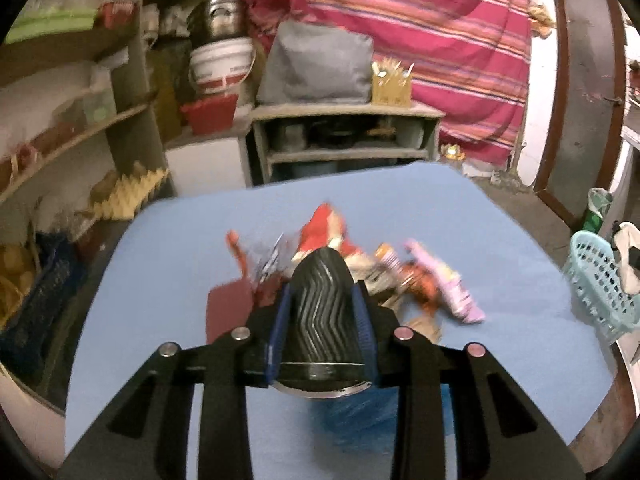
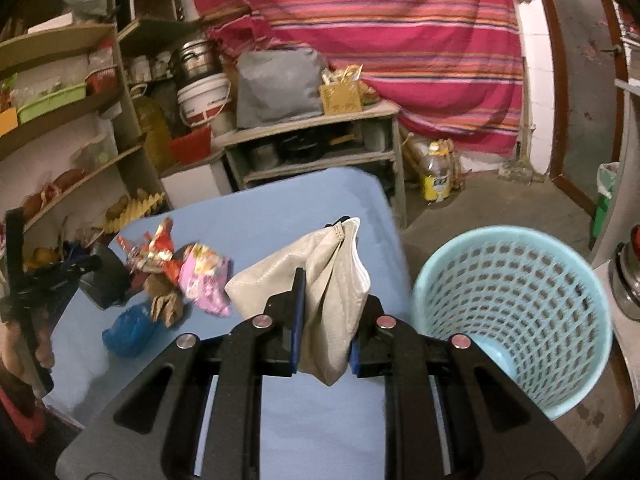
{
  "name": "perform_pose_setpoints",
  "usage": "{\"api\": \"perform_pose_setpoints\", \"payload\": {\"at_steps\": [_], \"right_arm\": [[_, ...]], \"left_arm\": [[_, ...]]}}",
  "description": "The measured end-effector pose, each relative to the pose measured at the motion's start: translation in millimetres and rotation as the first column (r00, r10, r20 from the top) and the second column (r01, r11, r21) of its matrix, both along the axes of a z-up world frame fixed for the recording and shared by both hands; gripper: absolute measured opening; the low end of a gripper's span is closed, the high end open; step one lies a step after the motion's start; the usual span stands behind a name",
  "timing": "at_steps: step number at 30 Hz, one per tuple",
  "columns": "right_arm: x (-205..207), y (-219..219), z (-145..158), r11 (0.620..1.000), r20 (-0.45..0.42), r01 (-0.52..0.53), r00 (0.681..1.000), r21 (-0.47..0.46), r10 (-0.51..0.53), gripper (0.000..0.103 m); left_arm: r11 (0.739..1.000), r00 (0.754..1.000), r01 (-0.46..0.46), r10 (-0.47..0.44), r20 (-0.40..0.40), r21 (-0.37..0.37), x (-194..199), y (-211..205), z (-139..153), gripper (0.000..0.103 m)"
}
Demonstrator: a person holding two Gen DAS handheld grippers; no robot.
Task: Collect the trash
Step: 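Grasp the black ribbed cup with the left gripper while the right gripper carries the cloth toward the basket, then open both grippers over the blue basket, dropping the cup and cloth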
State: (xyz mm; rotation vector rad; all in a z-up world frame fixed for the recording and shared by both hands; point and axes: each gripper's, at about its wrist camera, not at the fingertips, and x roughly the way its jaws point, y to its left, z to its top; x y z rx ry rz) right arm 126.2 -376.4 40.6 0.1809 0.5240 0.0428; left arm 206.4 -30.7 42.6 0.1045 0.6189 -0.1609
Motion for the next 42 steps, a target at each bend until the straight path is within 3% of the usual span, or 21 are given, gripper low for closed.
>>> {"api": "perform_pose_setpoints", "payload": {"at_steps": [6, 13, 18, 24, 32, 34, 36, 42], "right_arm": [[-3.0, -55.7, 17.6, 0.997, 0.012, 0.074, 0.997, 0.011, -0.074, 0.018], [-10.6, -120.8, 3.8, 0.977, -0.042, 0.211, 0.977, 0.002, -0.211, 0.018], [-21.8, -143.9, -4.6, 0.965, -0.056, 0.259, 0.964, -0.028, -0.261, 0.018], [-33.4, -173.6, -12.9, 0.945, -0.072, 0.327, 0.943, 0.006, -0.326, 0.018], [-44.4, -199.0, -23.8, 0.924, -0.102, 0.381, 0.921, 0.044, -0.375, 0.018], [-45.3, -198.9, -24.5, 0.923, -0.105, 0.381, 0.921, 0.045, -0.375, 0.018], [-44.0, -199.8, -25.2, 0.925, -0.109, 0.378, 0.922, 0.044, -0.371, 0.018], [-37.3, -192.5, -29.3, 0.931, -0.125, 0.365, 0.925, 0.034, -0.358, 0.018]], "left_arm": [[0.993, 0.991, 0.114, -0.113, 0.072, -0.009, -4.4, -66.8, 36.9, 0.032], [0.96, 0.956, 0.278, -0.273, 0.107, -0.035, -5.5, -173.0, 50.8, 0.032], [0.918, 0.919, 0.389, -0.38, 0.107, -0.074, -6.5, -247.5, 49.4, 0.032], [0.86, 0.864, 0.503, -0.496, 0.087, -0.084, -11.1, -333.8, 38.3, 0.032], [0.823, 0.824, 0.561, -0.565, -0.039, -0.087, -0.7, -402.9, -2.3, 0.033], [0.826, 0.825, 0.559, -0.563, -0.056, -0.068, 0.8, -409.0, -11.9, 0.044], [0.835, 0.834, 0.547, -0.549, -0.046, -0.057, -2.3, -404.4, -15.0, 0.071], [0.857, 0.857, 0.51, -0.514, -0.049, -0.067, 0.0, -386.5, -8.2, 0.075]]}}
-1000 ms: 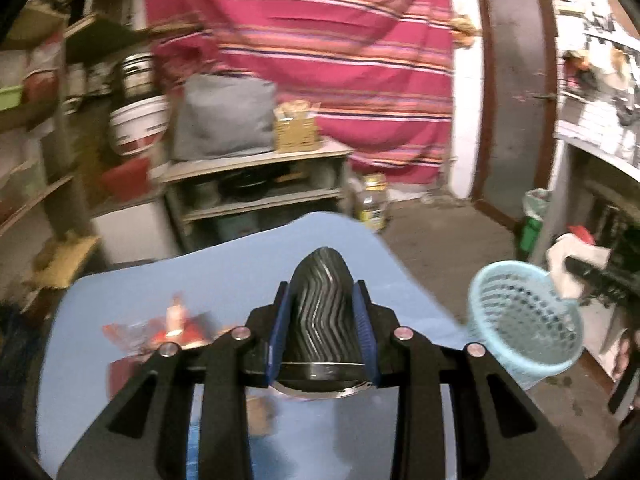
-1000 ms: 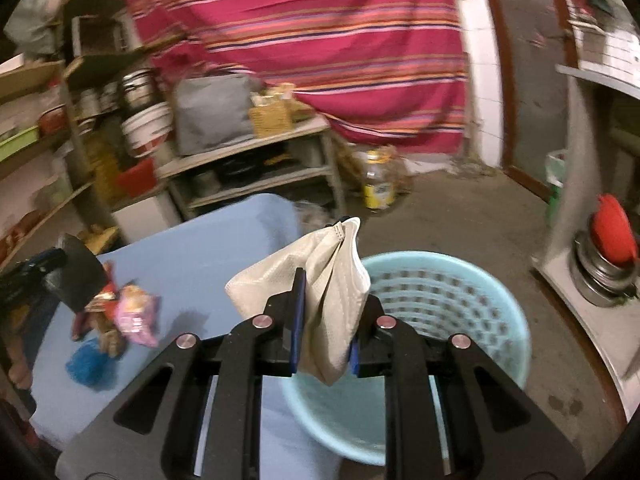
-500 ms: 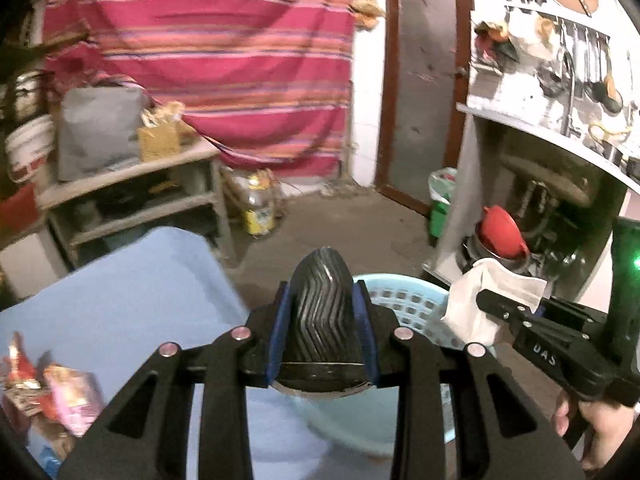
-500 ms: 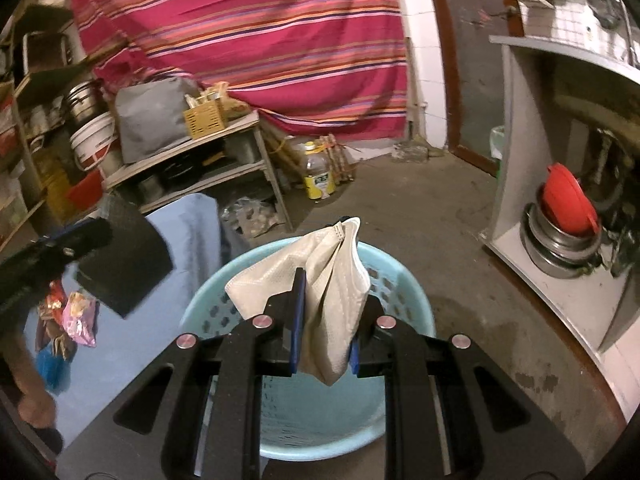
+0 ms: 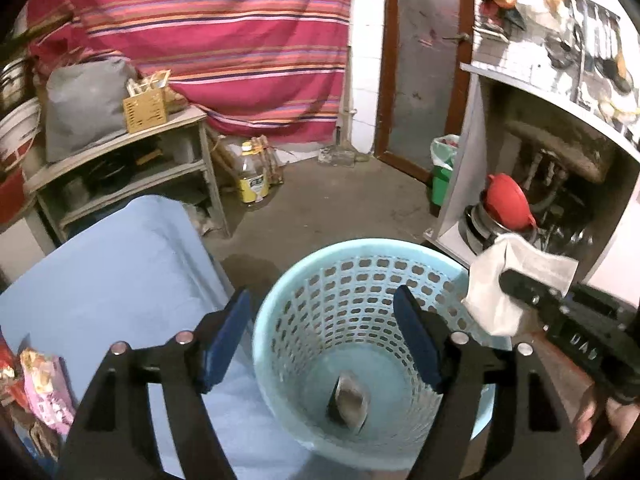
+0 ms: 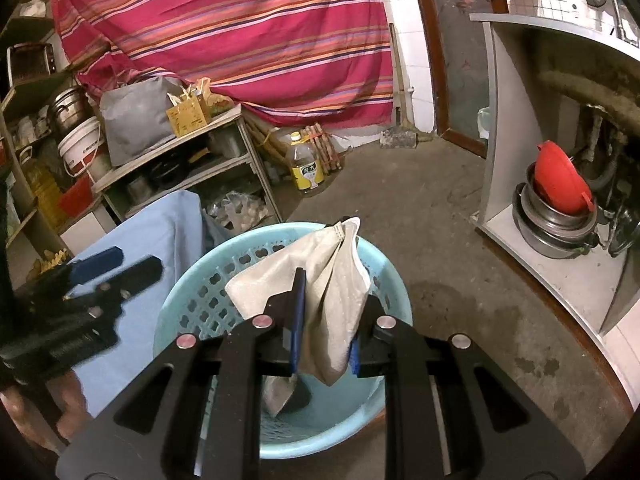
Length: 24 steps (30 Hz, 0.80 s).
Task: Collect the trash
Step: 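Open both grippers over the blue basket, dropping the cup and cloth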
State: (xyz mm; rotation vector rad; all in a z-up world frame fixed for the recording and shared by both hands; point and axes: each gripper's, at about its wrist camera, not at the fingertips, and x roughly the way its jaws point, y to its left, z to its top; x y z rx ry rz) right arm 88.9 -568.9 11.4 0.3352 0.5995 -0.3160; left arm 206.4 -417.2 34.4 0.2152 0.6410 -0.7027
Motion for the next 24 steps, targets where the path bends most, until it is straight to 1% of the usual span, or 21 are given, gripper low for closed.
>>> {"api": "perform_pose_setpoints", "payload": {"at_steps": [3, 5, 10, 11, 12, 14, 16, 17, 18, 19, 21, 24], "right_arm": [[3.5, 6.7, -2.1, 1.0, -0.011, -0.013, 1.0, -0.012, 0.013, 0.018], [7.8, 11.9, -4.4, 1.0, -0.018, -0.024, 1.0, -0.01, 0.024, 0.018], [21.0, 23.9, -7.1, 0.999, -0.027, -0.032, 0.999, -0.034, 0.031, 0.024], [22.7, 23.9, -7.4, 0.999, -0.028, -0.03, 0.999, -0.037, 0.029, 0.033], [24.8, 24.5, -8.1, 0.999, -0.029, -0.022, 0.999, -0.041, 0.021, 0.049], [27.4, 23.5, -10.1, 1.0, -0.033, -0.013, 0.999, -0.029, 0.012, 0.064], [29.2, 22.6, -11.6, 1.0, -0.046, -0.007, 0.999, -0.016, 0.006, 0.065], [29.4, 22.4, -11.7, 1.0, -0.051, 0.001, 0.999, -0.016, -0.001, 0.068], [29.2, 22.7, -11.7, 1.0, -0.054, 0.007, 0.998, -0.019, -0.008, 0.074], [28.4, 23.3, -11.3, 1.0, -0.057, 0.016, 0.998, -0.025, -0.017, 0.077], [26.7, 25.0, -9.6, 0.999, -0.056, 0.031, 0.998, -0.039, -0.033, 0.088], [24.9, 30.3, -7.8, 0.997, -0.056, 0.04, 0.997, -0.062, -0.044, 0.094]], "left_arm": [[0.999, 0.999, -0.041, 0.04, 0.037, 0.011, -1.2, 13.4, 7.4, 0.081], [0.998, 0.997, -0.054, 0.053, 0.05, 0.016, -1.0, 20.9, 9.1, 0.084], [0.996, 0.994, -0.083, 0.081, 0.07, 0.017, -1.7, 39.2, 13.7, 0.084], [0.996, 0.994, -0.085, 0.084, 0.07, 0.016, -1.7, 42.1, 14.3, 0.084], [0.996, 0.994, -0.09, 0.089, 0.071, 0.016, -1.8, 44.6, 14.9, 0.084], [0.995, 0.992, -0.101, 0.1, 0.077, 0.015, -2.2, 50.0, 16.8, 0.085], [0.994, 0.991, -0.109, 0.108, 0.08, 0.013, -1.8, 54.7, 18.1, 0.085], [0.993, 0.991, -0.114, 0.113, 0.078, 0.011, -1.7, 57.8, 19.1, 0.085], [0.993, 0.99, -0.118, 0.117, 0.076, 0.008, -1.7, 61.1, 19.8, 0.085], [0.993, 0.99, -0.121, 0.12, 0.074, 0.005, -2.2, 64.9, 20.4, 0.085], [0.992, 0.989, -0.129, 0.129, 0.074, 0.0, -3.4, 71.4, 21.0, 0.087], [0.989, 0.986, -0.148, 0.148, 0.079, -0.002, -6.1, 83.5, 20.0, 0.088]]}}
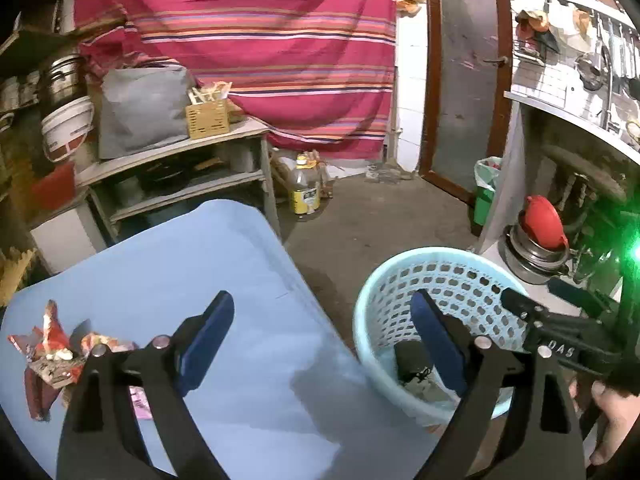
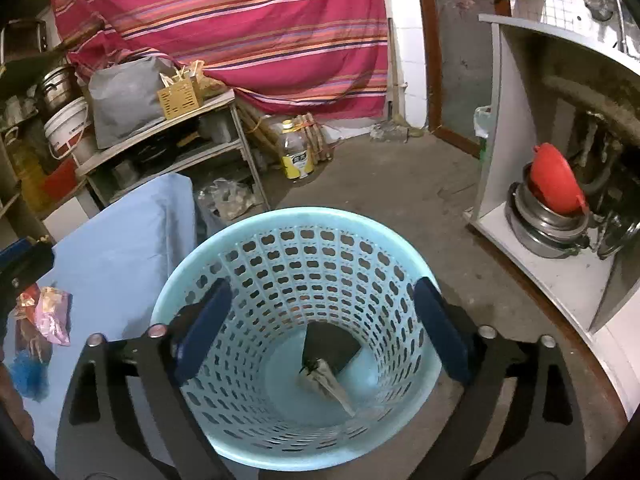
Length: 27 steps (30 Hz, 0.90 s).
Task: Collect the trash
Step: 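Open both grippers over the blue basket, dropping the cup and cloth, then move the left gripper to the blue plastic bag and grasp it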
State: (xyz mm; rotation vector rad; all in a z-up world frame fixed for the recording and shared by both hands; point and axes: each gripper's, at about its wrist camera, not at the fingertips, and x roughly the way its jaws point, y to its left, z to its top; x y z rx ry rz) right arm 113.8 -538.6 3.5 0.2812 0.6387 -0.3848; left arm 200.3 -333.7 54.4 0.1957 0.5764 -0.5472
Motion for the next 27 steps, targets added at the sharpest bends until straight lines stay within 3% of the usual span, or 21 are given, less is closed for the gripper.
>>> {"api": "perform_pose_setpoints", "payload": {"at_steps": [6, 12, 17, 22, 27], "right_arm": [[-5.3, 21.5, 9.5, 1.0, 0.027, -0.022, 0.999, -0.022, 0.022, 0.099], [-6.5, 68.6, 22.6, 0.993, 0.066, -0.085, 0.994, -0.076, 0.09, 0.099], [0.9, 117.2, 28.2, 0.983, 0.092, -0.125, 0.986, -0.134, 0.138, 0.099], [11.7, 151.5, 27.8, 0.976, 0.1, -0.175, 0.977, -0.128, 0.189, 0.099], [18.7, 180.5, 27.5, 0.971, 0.114, -0.2, 0.97, -0.133, 0.215, 0.099]], "left_arm": [[0.999, 0.999, -0.044, 0.044, 0.002, -0.008, -9.1, 43.0, 1.5, 0.088], [0.991, 0.991, -0.134, 0.134, 0.007, -0.014, -17.1, 121.0, 1.2, 0.092], [0.971, 0.972, -0.233, 0.231, 0.034, 0.06, -23.7, 198.5, -16.5, 0.093], [0.952, 0.953, -0.301, 0.302, 0.001, 0.059, -22.0, 263.2, -40.0, 0.093], [0.949, 0.949, -0.309, 0.312, -0.038, 0.067, -20.9, 287.1, -65.7, 0.093]]}}
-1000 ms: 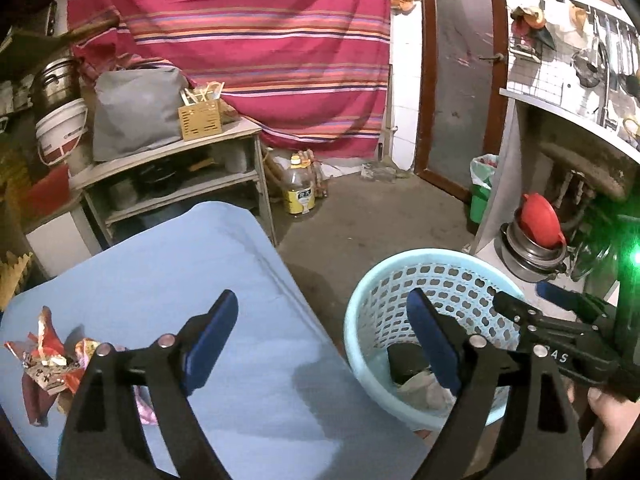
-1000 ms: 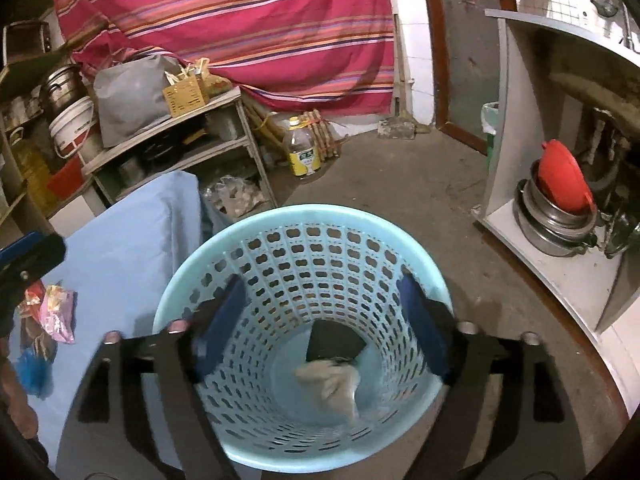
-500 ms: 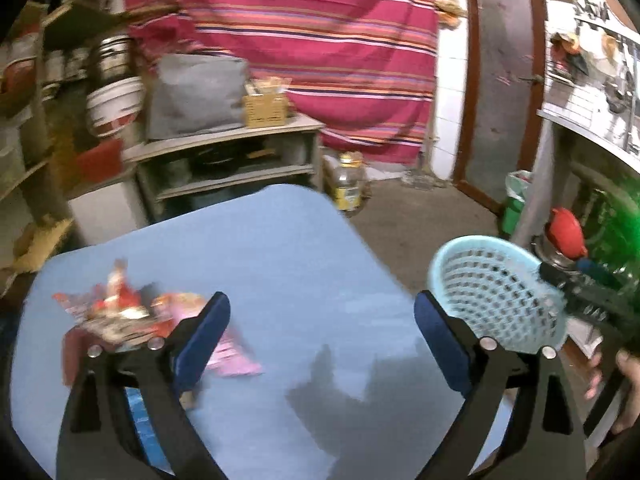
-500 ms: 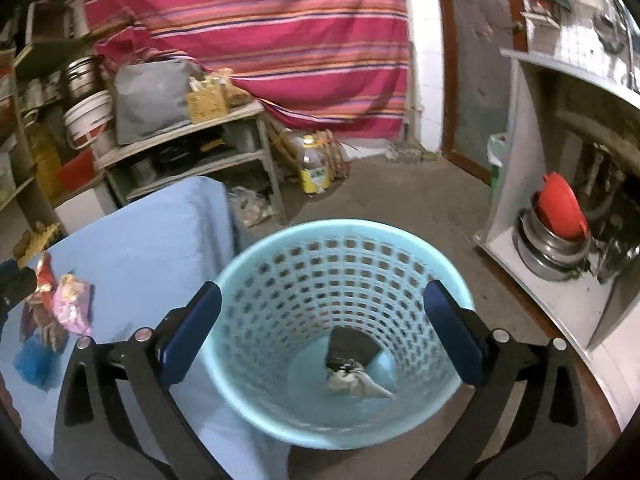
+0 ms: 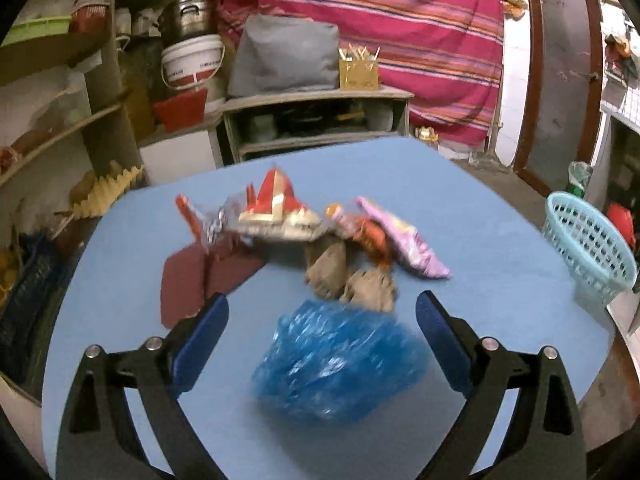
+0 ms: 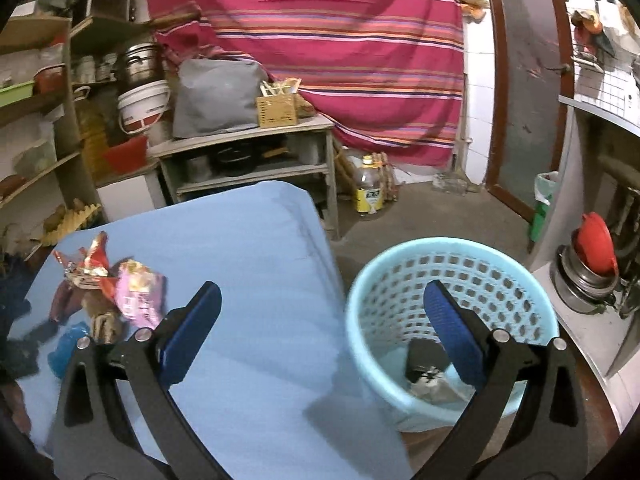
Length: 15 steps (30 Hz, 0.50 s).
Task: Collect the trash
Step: 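Move the left gripper to the blue plastic bag and grasp it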
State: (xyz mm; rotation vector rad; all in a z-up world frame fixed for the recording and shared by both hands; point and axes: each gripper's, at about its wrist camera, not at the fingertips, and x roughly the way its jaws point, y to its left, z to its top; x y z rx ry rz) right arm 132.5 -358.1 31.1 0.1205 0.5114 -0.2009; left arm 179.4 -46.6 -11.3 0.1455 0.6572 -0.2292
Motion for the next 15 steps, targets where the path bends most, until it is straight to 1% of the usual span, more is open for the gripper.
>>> {"api": "perform_pose_setpoints", "payload": {"at_steps": [2, 7, 11, 13, 15], "right_arm": [[5.7, 8.9, -3.7, 1.0, -0.009, -0.013, 1.0, 0.001, 0.013, 0.099], [21.0, 31.9, -15.2, 0.999, -0.045, -0.046, 0.998, -0.006, 0.045, 0.099], [32.3, 47.6, -23.2, 0.997, -0.069, -0.08, 0.994, -0.002, 0.079, 0.099], [36.5, 53.9, -26.3, 0.996, -0.077, -0.092, 0.993, -0.007, 0.091, 0.099], [41.9, 61.7, -30.3, 0.994, -0.089, -0.105, 0.991, -0.011, 0.104, 0.099]], "left_arm": [[1.0, 1.0, 0.0, 0.0, -0.019, 0.004, -0.8, 3.7, -10.2, 0.093], [0.998, 0.996, -0.014, 0.01, -0.088, -0.054, 6.5, 12.9, -29.0, 0.093], [0.999, 0.997, 0.006, -0.009, -0.08, -0.038, 8.7, 9.5, -34.3, 0.091], [0.999, 0.996, 0.01, -0.014, -0.091, -0.042, 11.8, 8.7, -37.0, 0.082], [0.997, 0.987, 0.052, -0.06, -0.15, -0.054, 19.3, 5.6, -44.3, 0.054]]}}
